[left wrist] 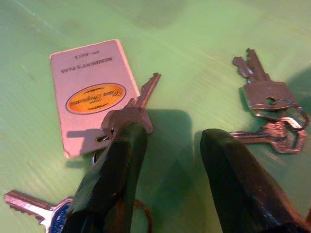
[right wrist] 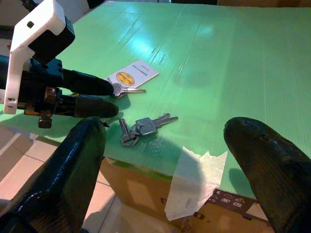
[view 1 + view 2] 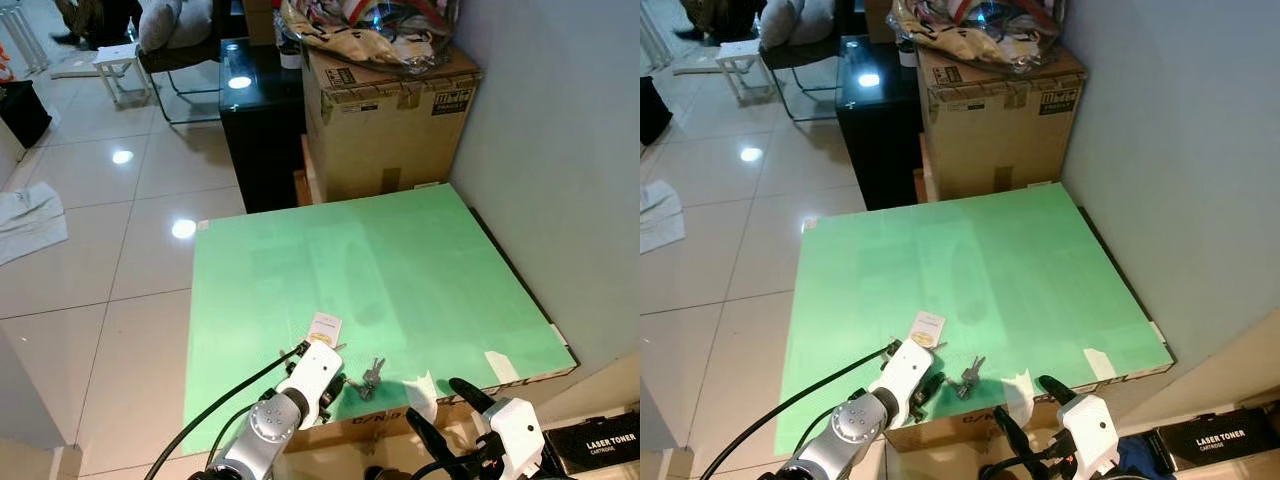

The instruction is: Hang keys on a hook

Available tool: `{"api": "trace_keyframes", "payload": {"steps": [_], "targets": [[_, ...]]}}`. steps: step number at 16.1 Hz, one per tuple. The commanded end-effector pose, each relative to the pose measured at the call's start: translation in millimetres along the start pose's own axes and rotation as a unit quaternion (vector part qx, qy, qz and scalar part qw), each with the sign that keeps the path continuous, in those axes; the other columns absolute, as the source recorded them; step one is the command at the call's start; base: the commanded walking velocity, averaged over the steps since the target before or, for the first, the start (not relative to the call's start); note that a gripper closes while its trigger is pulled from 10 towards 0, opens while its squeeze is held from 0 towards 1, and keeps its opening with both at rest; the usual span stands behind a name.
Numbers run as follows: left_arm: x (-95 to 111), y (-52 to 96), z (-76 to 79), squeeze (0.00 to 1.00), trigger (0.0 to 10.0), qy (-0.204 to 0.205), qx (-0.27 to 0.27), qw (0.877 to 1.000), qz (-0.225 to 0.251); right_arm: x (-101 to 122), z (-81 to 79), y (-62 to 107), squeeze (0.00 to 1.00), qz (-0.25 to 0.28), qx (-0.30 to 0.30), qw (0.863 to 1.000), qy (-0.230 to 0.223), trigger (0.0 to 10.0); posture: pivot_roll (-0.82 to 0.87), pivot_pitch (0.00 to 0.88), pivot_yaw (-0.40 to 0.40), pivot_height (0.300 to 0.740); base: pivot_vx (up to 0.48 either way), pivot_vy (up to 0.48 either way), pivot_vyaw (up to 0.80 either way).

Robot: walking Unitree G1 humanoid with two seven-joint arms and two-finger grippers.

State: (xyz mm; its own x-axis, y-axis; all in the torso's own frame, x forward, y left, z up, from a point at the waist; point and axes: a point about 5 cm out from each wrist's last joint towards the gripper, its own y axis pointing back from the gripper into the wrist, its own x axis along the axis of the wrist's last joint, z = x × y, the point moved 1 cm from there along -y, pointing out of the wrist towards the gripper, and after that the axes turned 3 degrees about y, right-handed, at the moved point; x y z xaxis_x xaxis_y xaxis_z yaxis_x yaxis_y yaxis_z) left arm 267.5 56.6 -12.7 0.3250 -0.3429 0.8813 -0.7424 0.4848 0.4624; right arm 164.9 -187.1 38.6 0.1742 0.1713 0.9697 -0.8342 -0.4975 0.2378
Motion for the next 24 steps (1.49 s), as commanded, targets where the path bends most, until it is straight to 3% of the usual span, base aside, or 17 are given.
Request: {"api": "trace_keyframes", "payload": {"steps": [1, 9, 17, 21, 24], "targets": [[-3.4, 1.3, -5.4, 0.00, 10.0, 0.002, 0.011, 1.000, -0.004, 2.1, -2.7, 1.5, 1.00, -0.001, 0.008, 1.000, -0.001, 10.0, -0.31, 0.164, 0.060, 0.736, 0.000, 0.000, 0.00], [7.5, -0.7, -14.0, 0.00, 10.0, 0.011, 0.028, 0.999, 0.021, 1.9, -3.9, 3.8, 1.00, -0.005, 0.009, 1.000, -0.002, 10.0, -0.31, 0.169, 0.060, 0.736, 0.000, 0.000, 0.00], [8.5, -16.6, 6.6, 0.00, 10.0, -0.002, 0.002, 0.999, -0.035, 1.3, -5.3, 6.1, 1.00, -0.011, 0.012, 1.000, -0.004, 10.0, -0.32, 0.170, 0.060, 0.736, 0.000, 0.000, 0.00], [-2.7, -9.2, 3.2, 0.00, 10.0, 0.021, -0.009, 0.999, -0.042, 0.6, -8.1, 6.9, 1.00, -0.015, 0.008, 1.000, -0.006, 10.0, -0.32, 0.174, 0.072, 0.736, 0.000, 0.000, 0.00], [-1.2, 1.6, -3.7, 0.00, 10.0, 0.038, -0.010, 0.999, -0.020, 0.5, -9.7, 7.9, 1.00, -0.017, 0.008, 1.000, -0.007, 10.0, -0.31, 0.177, 0.074, 0.736, 0.000, 0.000, 0.00]]}}
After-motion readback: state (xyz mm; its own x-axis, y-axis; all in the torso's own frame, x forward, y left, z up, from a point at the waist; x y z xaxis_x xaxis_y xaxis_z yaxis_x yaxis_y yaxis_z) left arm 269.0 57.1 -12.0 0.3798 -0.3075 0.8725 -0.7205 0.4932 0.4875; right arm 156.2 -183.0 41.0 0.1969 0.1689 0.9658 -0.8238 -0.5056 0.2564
